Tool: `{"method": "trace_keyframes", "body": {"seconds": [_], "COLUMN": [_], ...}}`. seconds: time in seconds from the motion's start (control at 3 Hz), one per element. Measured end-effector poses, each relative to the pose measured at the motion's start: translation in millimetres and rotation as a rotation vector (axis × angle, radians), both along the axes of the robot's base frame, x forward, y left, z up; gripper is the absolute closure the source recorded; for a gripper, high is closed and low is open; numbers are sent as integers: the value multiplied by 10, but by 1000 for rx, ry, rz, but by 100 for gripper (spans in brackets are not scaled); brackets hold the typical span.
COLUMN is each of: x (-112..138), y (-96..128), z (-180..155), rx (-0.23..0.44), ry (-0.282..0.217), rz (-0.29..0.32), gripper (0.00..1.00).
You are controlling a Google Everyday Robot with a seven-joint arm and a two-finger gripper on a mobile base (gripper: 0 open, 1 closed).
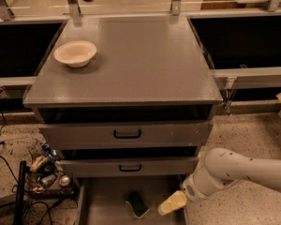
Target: Pick sponge from bottom drawer and place on counter
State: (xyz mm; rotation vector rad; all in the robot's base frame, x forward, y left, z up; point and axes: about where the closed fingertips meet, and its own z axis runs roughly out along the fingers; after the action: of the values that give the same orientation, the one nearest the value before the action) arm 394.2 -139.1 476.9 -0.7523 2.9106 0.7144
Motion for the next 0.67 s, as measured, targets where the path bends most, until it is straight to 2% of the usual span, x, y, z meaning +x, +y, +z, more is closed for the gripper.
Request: {"method": "trace_keyframes", "body": {"seconds": [0.67], "x": [52], "y": [-14], "z": [-368], "rx": [-30], "ry": [-42], "rz": [-138], "gripper": [0]}}
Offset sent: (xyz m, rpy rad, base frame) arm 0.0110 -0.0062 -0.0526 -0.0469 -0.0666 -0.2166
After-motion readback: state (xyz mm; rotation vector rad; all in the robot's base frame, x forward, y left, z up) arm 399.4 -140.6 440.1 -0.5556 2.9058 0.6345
